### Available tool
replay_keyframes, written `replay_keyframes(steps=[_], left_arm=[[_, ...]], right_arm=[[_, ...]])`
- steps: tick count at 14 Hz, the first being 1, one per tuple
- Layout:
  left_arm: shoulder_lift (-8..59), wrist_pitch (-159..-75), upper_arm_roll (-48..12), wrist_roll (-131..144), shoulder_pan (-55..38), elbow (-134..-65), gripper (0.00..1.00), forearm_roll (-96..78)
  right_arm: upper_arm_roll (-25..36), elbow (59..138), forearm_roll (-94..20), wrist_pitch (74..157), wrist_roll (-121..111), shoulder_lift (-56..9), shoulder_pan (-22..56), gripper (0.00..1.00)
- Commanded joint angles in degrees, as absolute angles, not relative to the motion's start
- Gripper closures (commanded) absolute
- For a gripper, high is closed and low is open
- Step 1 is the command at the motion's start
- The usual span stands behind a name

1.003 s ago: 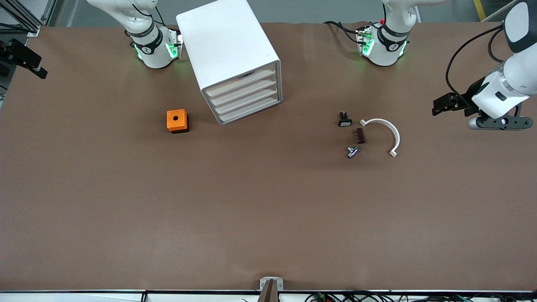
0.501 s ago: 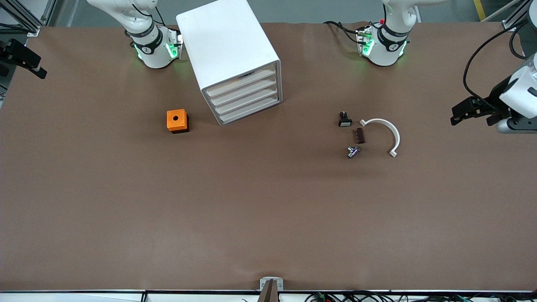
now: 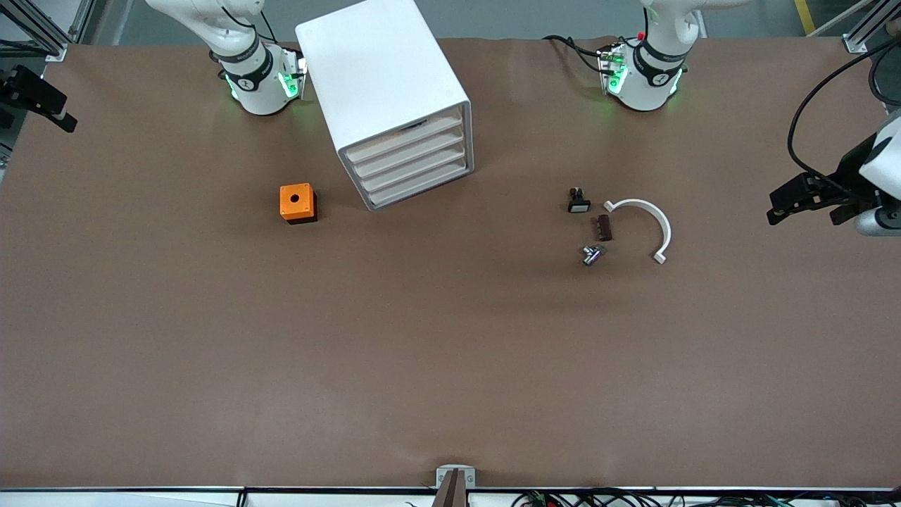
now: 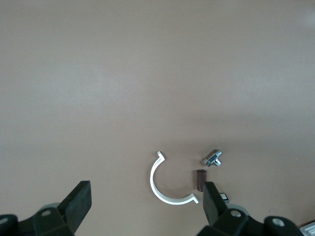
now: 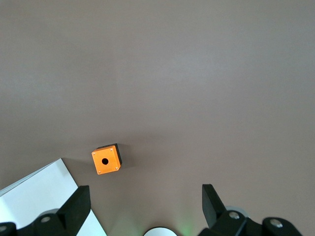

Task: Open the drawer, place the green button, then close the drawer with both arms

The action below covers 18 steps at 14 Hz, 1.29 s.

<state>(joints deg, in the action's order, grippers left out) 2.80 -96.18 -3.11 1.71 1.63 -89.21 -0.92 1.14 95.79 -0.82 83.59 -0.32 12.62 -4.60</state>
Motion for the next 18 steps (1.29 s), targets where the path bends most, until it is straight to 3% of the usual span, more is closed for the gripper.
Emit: replay_keyframes(steps=[1, 18], left_arm=[[2.4, -92.6, -3.9, 3.3, 1.6, -87.1, 0.00, 0.0], [1.8, -90.2, -4.3, 3.3, 1.8, -86.4, 0.00, -0.3]], right_arm=[[0.7, 96.9, -0.2, 83.7, -1.1, 13.9, -5.4, 0.00], [0.7, 97.0, -0.2, 83.7, -1.1, 13.9, -5.4, 0.00]])
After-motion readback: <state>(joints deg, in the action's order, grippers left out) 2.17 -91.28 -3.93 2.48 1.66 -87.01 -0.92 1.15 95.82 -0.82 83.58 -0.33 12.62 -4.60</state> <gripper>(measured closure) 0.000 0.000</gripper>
